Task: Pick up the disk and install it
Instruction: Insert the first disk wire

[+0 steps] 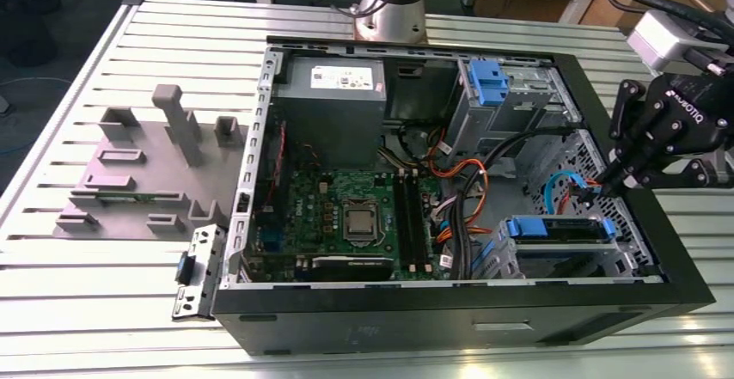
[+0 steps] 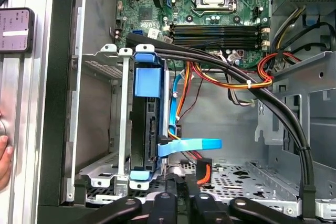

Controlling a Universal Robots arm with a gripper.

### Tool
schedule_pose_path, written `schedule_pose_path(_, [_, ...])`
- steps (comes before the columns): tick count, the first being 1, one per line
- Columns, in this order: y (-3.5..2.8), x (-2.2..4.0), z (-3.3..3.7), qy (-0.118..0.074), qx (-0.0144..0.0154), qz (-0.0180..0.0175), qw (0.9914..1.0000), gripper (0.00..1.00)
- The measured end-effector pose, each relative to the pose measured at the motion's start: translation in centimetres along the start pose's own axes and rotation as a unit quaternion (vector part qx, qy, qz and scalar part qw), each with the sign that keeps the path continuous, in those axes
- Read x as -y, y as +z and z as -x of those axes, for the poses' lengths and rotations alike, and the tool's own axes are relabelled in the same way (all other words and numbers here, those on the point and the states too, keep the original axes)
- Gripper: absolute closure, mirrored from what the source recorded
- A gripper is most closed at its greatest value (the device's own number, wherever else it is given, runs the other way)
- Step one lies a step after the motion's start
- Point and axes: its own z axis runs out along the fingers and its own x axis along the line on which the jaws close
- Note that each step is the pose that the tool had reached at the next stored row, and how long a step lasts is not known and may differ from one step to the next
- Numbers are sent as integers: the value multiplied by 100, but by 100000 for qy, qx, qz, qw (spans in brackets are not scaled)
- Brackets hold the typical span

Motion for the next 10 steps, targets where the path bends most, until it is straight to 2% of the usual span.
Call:
schedule_pose_path(1, [0,0,0,-27,-19,0,100000,83])
schedule_pose_path(6, [-16,-14,0,-96,-480,-20,99999,83])
schedule_pose_path(10, [-21,-57,-1,-75,-578,-189,99998,83])
